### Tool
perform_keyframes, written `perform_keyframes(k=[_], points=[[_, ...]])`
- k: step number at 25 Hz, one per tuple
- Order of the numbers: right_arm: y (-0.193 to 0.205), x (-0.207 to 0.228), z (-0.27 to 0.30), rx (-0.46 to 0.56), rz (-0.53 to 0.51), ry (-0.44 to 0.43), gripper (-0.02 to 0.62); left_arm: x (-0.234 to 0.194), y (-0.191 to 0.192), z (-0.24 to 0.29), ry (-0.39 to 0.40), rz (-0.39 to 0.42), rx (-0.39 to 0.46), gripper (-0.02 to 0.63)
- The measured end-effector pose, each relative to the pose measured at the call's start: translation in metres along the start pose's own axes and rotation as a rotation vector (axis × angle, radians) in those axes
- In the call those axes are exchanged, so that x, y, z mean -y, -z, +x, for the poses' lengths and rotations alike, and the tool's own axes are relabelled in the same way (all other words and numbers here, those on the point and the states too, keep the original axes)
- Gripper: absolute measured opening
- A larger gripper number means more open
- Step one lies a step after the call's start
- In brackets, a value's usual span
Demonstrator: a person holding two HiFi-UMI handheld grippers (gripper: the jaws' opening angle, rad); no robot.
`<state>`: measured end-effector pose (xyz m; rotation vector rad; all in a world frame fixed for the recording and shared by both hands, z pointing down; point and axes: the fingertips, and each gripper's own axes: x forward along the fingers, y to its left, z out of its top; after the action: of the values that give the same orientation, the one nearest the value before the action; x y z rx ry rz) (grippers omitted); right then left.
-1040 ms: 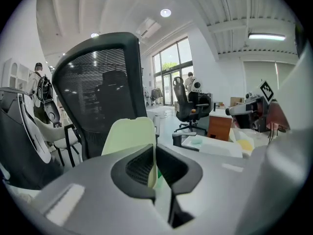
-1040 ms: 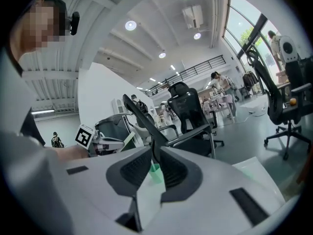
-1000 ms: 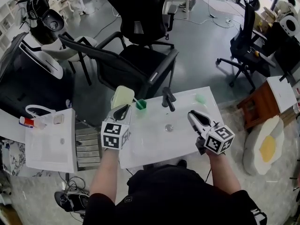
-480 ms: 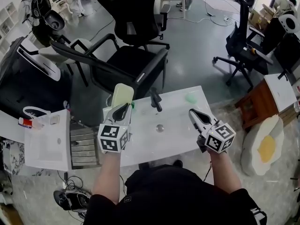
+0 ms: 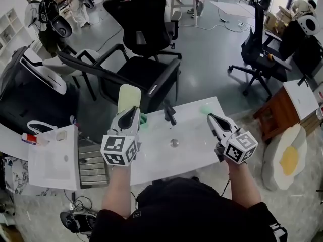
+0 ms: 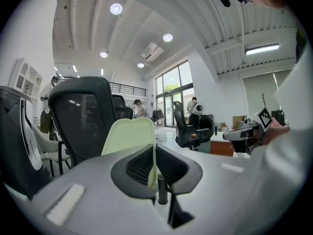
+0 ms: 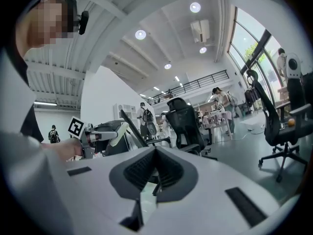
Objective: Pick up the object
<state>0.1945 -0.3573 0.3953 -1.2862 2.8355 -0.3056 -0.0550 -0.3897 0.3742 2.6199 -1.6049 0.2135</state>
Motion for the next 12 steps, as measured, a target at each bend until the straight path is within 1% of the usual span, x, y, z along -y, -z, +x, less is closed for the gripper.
perform_keyframes(k=[3, 6, 10, 12], points=[[-0.011, -0.006, 0.002, 0.032, -0.023, 0.006, 0.012, -0.005, -0.017, -0.008, -0.003, 0.006, 0.057, 0.029], [-0.019, -0.014, 0.003, 0.059, -0.021, 0.009, 0.012, -0.008, -0.027, -0.016, 0.003, 0.002, 0.103, 0.029], [-0.022, -0.022, 0.005, 0.064, -0.028, 0.014, 0.012, -0.011, -0.03, -0.027, 0.012, -0.026, 0.151, 0.029], [-0.021, -0.024, 0.007, 0.062, -0.029, 0.016, 0.012, -0.012, -0.025, -0.03, 0.017, -0.047, 0.156, 0.029]])
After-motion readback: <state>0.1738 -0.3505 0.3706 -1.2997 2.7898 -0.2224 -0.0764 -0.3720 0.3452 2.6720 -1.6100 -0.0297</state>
